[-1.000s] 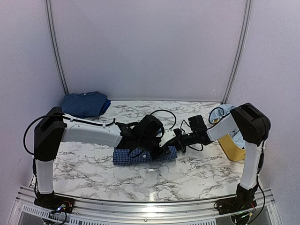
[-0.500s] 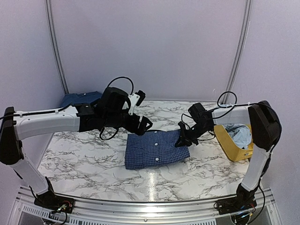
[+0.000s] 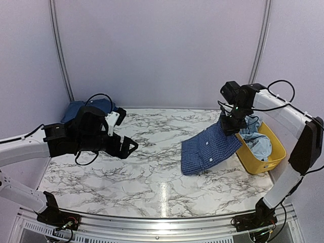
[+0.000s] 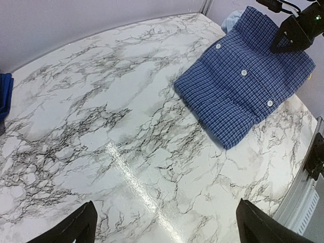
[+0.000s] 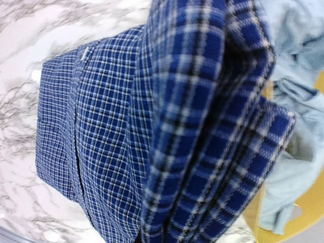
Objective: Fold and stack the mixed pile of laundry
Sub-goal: Turn over the square-folded T-shirt at the center of the board.
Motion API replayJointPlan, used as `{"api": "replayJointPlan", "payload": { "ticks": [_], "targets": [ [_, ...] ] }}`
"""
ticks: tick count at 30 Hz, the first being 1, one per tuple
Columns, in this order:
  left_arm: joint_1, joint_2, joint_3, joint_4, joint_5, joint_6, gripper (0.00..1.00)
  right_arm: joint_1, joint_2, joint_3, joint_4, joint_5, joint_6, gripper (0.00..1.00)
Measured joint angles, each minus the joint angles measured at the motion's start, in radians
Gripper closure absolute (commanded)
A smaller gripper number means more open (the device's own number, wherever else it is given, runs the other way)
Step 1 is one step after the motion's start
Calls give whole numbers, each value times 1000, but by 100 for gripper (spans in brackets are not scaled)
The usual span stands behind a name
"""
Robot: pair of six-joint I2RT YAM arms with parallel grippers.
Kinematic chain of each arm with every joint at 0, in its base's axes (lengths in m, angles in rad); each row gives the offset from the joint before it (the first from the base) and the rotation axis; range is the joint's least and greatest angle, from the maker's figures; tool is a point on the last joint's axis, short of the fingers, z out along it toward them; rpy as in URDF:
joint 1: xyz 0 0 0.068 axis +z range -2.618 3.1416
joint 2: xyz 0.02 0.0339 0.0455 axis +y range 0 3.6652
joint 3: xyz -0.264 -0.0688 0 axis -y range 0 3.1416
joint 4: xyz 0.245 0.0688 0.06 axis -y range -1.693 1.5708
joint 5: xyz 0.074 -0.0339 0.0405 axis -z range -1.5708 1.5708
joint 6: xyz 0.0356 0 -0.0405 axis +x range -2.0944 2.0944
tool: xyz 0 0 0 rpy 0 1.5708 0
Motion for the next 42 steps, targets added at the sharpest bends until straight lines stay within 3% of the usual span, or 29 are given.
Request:
{"api": "replayJointPlan", "payload": {
  "ticks": [5,13,22,27,34,42],
  "targets": [
    [8,-164,-64,-54,-28,-12,1,2,-21,135,-146,200,0,100],
    [18,-264,-103,-150,-71,-17,1,134,67,262,-211,283,43,100],
    [28,-306,-104,-214,-106,-25,1,382,580,692,-217,183,119,100],
    [48,-335,-105,-239,-118,-52,1,489,756,830,-208,106,174,100],
    [80,-376,-128,-244,-114,-81,1,565,794,788,-165,37,219,100],
    [85,-360,-129,-251,-106,-81,1,432,460,426,-132,132,197,100]
  ]
}}
